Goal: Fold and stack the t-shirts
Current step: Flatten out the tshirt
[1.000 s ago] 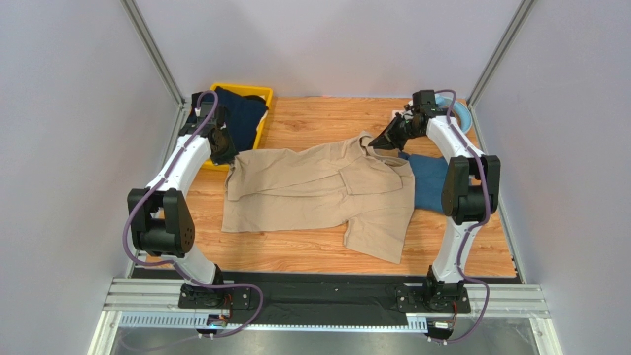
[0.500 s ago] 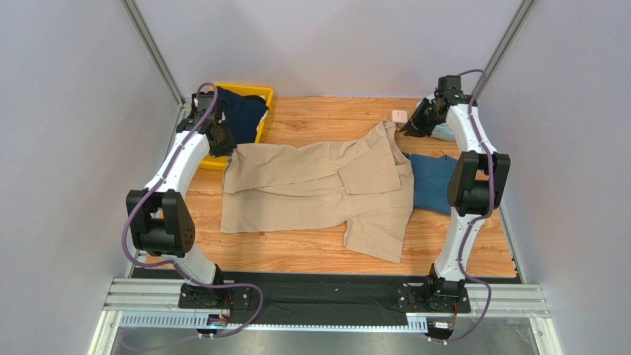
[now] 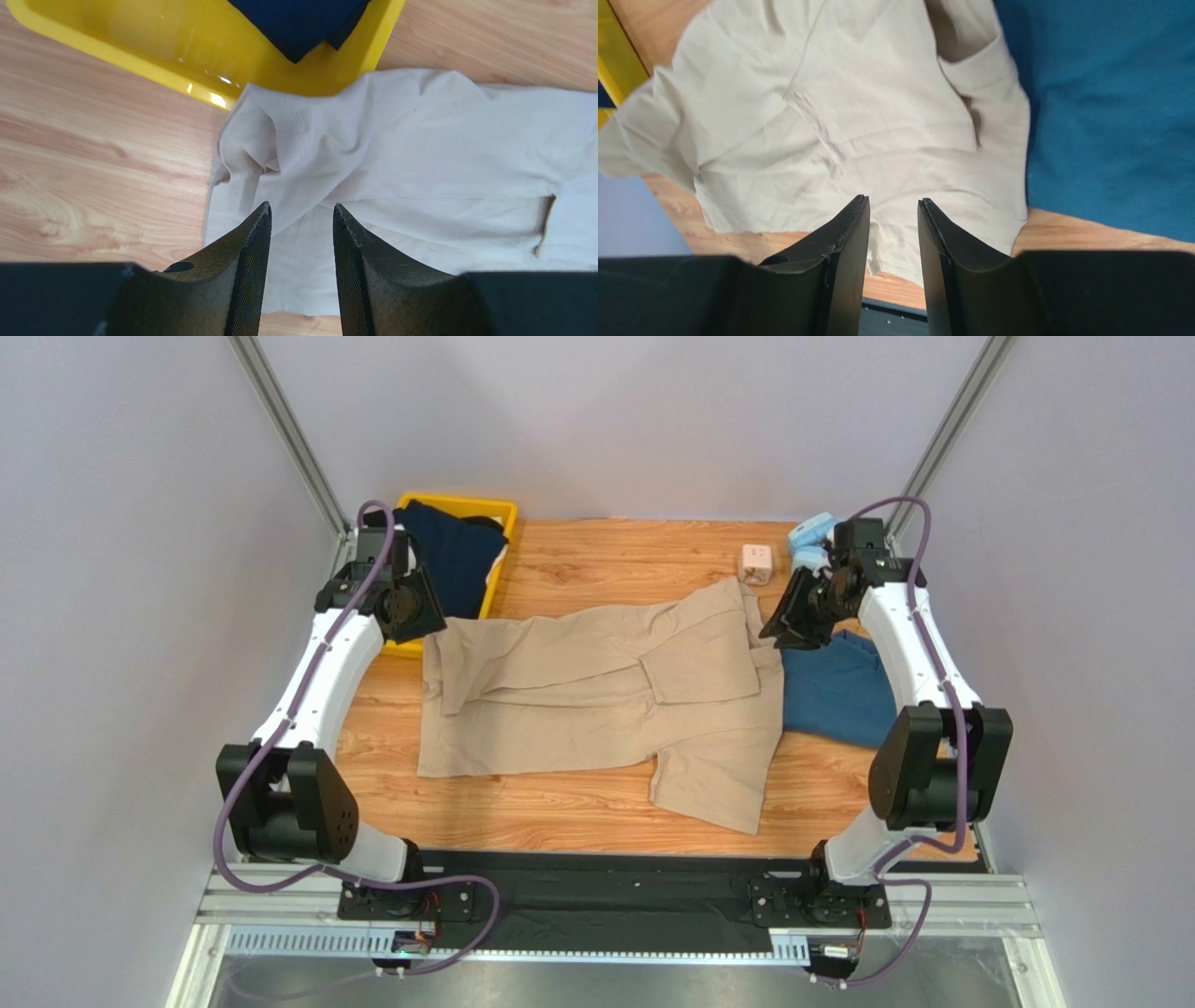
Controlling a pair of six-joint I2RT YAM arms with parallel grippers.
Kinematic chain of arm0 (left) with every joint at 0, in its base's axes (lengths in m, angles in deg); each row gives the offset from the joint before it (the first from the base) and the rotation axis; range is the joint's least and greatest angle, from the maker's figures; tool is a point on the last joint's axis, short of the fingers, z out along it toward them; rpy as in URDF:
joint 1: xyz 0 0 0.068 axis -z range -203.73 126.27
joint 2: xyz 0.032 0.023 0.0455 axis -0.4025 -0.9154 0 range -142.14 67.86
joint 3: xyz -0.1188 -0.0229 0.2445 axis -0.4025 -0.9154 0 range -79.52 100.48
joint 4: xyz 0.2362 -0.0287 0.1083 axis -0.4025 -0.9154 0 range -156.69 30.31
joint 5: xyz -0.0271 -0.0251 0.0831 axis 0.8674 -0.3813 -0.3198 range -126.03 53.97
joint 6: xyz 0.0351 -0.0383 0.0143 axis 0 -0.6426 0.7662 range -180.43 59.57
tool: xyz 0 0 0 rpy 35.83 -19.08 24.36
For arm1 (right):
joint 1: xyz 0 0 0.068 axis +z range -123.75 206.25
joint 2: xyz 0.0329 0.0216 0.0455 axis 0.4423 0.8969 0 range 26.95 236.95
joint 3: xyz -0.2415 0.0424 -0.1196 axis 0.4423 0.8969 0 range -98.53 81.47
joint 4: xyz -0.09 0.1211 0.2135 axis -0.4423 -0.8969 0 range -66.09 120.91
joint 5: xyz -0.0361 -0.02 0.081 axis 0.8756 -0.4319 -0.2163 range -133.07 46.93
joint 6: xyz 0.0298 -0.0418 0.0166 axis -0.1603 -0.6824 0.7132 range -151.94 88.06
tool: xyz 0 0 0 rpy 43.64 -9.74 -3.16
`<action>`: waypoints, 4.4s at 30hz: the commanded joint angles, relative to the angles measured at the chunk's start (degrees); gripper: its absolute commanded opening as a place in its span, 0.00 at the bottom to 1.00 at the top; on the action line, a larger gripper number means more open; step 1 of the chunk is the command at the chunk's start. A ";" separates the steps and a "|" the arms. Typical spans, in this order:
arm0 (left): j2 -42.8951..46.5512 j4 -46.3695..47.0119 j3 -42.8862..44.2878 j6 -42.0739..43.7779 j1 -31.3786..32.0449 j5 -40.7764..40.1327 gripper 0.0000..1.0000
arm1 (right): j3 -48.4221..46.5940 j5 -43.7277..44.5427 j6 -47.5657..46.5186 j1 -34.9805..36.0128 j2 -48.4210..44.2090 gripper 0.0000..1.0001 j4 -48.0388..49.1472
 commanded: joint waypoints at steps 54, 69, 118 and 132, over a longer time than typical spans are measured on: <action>3.27 1.37 -13.82 0.75 2.36 5.91 0.52 | -1.81 -13.24 -0.27 1.49 11.34 0.00 1.63; -6.41 3.92 -12.59 4.28 -0.37 5.37 0.58 | -3.76 -15.18 -0.26 1.49 11.43 0.00 0.23; -12.48 6.47 -14.44 4.80 -0.37 7.75 0.36 | -7.28 -17.29 0.62 1.49 14.24 0.00 -1.01; -12.83 5.68 -13.65 5.50 -0.37 8.98 0.05 | -6.22 -18.43 0.53 1.49 14.60 0.00 -0.39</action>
